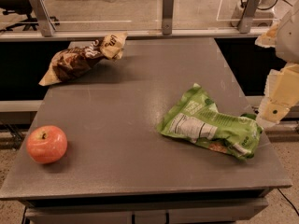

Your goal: Move green rice chip bag near brown chip bag

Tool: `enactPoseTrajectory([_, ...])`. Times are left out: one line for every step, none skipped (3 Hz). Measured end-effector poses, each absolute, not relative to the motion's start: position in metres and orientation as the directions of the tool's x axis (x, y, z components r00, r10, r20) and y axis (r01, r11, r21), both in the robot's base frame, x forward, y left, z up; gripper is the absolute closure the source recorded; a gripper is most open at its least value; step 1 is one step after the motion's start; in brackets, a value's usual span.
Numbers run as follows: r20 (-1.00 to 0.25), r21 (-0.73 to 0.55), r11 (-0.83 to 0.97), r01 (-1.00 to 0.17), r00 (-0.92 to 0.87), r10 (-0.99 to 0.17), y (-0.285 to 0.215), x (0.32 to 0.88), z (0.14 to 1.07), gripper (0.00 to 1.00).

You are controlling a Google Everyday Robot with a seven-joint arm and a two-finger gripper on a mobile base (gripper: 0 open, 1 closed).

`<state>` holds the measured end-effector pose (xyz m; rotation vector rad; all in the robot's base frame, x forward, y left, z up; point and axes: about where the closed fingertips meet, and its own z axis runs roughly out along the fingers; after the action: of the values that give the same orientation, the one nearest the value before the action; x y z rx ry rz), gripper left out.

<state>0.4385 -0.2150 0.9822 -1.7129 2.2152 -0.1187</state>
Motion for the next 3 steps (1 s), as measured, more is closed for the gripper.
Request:
enactPoseTrajectory([-0.213,-0.268,0.271,-0.924,-0.217,-0.953,-0.215,0.438,0.982,0.0])
enactPoseTrajectory([-0.241,-0.241,0.274,-0.931,-0.216,-0.946,-0.208,0.439,0.952,0.0])
enactPoseTrajectory([-0.26,-0.198,0.262,-0.945,-0.207,-0.943,-0.192,0.439,0.901,0.0])
